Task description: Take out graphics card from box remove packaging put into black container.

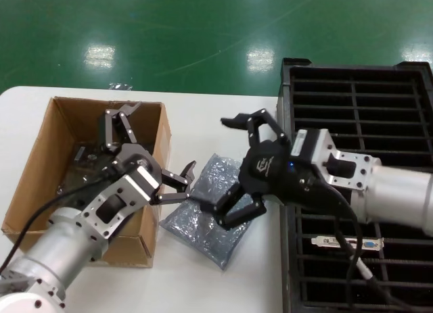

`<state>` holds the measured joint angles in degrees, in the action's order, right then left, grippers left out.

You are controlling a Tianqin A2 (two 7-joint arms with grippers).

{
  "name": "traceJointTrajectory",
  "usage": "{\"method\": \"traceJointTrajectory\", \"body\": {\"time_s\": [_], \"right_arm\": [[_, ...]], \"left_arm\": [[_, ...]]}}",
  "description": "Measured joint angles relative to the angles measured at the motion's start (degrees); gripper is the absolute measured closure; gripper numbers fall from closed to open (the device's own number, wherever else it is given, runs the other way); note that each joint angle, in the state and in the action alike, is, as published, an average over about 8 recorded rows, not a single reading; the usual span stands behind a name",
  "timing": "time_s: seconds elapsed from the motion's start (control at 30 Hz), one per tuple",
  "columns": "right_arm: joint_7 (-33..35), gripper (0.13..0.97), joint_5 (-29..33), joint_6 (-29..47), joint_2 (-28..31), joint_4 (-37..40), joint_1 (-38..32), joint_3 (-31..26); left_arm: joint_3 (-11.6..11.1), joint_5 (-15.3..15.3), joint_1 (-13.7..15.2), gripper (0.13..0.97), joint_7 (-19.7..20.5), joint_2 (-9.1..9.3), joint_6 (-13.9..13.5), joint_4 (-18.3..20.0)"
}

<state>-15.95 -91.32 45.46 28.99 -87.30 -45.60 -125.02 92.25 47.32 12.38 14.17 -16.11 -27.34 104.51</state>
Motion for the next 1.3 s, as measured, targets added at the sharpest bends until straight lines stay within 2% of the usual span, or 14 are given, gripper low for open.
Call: {"method": "traceJointTrajectory", "body": {"time_s": [1.07, 1.2, 1.3], "right_arm": [[13.4, 0.129, -9.9, -38.2, -9.9, -3.7, 38.4, 28.0], [14.5, 0.129, -10.8, -41.4, -10.8, -4.0, 41.6, 30.4], [14.8, 0.129, -11.0, -42.3, -11.0, -4.1, 42.4, 31.0]], "left_arm": [[-0.5, 46.9, -10.4, 0.132, -11.9, -0.91, 23.0, -10.8], [-0.5, 50.9, -11.3, 0.132, -12.9, -0.98, 24.9, -11.7], [-0.5, 51.9, -11.5, 0.132, -13.2, -1.0, 25.4, -11.9]]}}
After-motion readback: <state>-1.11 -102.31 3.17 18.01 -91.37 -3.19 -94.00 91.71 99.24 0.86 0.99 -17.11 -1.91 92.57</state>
